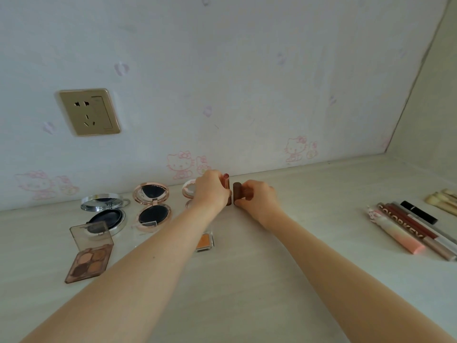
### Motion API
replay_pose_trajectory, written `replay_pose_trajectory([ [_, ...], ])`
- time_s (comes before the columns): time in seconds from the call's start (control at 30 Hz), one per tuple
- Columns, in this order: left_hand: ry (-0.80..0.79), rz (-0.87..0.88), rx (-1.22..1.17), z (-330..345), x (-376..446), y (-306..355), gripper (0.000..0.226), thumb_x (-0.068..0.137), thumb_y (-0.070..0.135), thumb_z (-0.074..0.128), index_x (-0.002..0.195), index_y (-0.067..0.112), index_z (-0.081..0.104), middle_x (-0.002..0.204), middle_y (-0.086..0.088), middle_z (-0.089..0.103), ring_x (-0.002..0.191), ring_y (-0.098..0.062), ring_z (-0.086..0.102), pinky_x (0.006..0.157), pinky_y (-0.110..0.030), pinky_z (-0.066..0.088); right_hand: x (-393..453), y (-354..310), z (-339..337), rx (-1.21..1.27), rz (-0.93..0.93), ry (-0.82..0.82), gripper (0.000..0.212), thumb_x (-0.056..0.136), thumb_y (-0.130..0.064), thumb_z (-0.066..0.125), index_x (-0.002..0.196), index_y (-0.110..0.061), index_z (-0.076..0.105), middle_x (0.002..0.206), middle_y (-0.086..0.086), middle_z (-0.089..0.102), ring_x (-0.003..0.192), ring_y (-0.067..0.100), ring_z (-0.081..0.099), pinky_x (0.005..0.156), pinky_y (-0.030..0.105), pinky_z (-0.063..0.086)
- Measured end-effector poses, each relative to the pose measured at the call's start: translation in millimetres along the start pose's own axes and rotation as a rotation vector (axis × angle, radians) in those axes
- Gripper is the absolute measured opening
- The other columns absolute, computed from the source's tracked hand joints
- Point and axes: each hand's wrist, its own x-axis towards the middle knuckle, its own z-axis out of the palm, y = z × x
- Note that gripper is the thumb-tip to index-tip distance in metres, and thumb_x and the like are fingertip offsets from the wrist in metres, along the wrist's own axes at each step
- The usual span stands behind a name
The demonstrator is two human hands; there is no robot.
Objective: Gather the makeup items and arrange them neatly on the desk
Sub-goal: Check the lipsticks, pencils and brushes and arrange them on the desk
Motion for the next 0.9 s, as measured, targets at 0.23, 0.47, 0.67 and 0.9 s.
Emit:
replay_pose_trajectory([
  [0.23, -0.021, 0.011, 0.041, -0.8, -2.4, -1.5, 0.014, 0.081, 0.010, 0.064, 0.090, 0.016, 0.055, 0.089, -0.002, 0.062, 0.085, -0.022, 0.057, 0.066, -0.031, 0.046, -6.0, 3.4, -6.2, -0.036, -0.013, -0.050, 0.037, 0.078, -0.020, 0.070, 0.114, -0.018, 0.062, 0.107, -0.005, 0.069, 0.097, 0.010, 0.058, 0.081, 0.020, 0.042],
  [0.47, -0.014, 0.070, 0.033, -21.0, -14.5, 6.5, 0.026, 0.090, 0.012, 0.055, 0.116, 0.009, 0.054, 0.111, -0.012, 0.061, 0.100, -0.026, 0.059, 0.086, -0.038, 0.050, -19.7, 8.0, -32.7, -0.169, 0.004, -0.033, 0.035, 0.090, -0.018, 0.058, 0.125, -0.015, 0.056, 0.117, -0.001, 0.063, 0.111, 0.017, 0.054, 0.092, 0.025, 0.041],
  [0.67, 0.089, 0.151, 0.115, -33.5, -37.6, 29.1, 0.019, 0.093, 0.012, 0.051, 0.111, 0.006, 0.051, 0.107, -0.012, 0.059, 0.095, -0.029, 0.059, 0.088, -0.045, 0.050, -49.5, 15.4, -74.6, -0.389, -0.105, 0.012, 0.040, 0.093, -0.021, 0.053, 0.132, -0.014, 0.048, 0.124, 0.005, 0.059, 0.118, 0.025, 0.050, 0.095, 0.034, 0.042],
  [0.9, 0.033, 0.343, 0.287, -4.7, -65.1, 71.8, 0.028, 0.094, 0.021, 0.045, 0.116, 0.010, 0.058, 0.108, -0.013, 0.064, 0.100, -0.036, 0.060, 0.084, -0.042, 0.051, -90.2, 38.0, -147.2, -0.553, -0.107, 0.096, 0.037, 0.095, -0.024, 0.049, 0.131, -0.017, 0.049, 0.128, 0.003, 0.055, 0.119, 0.022, 0.047, 0.095, 0.037, 0.044],
])
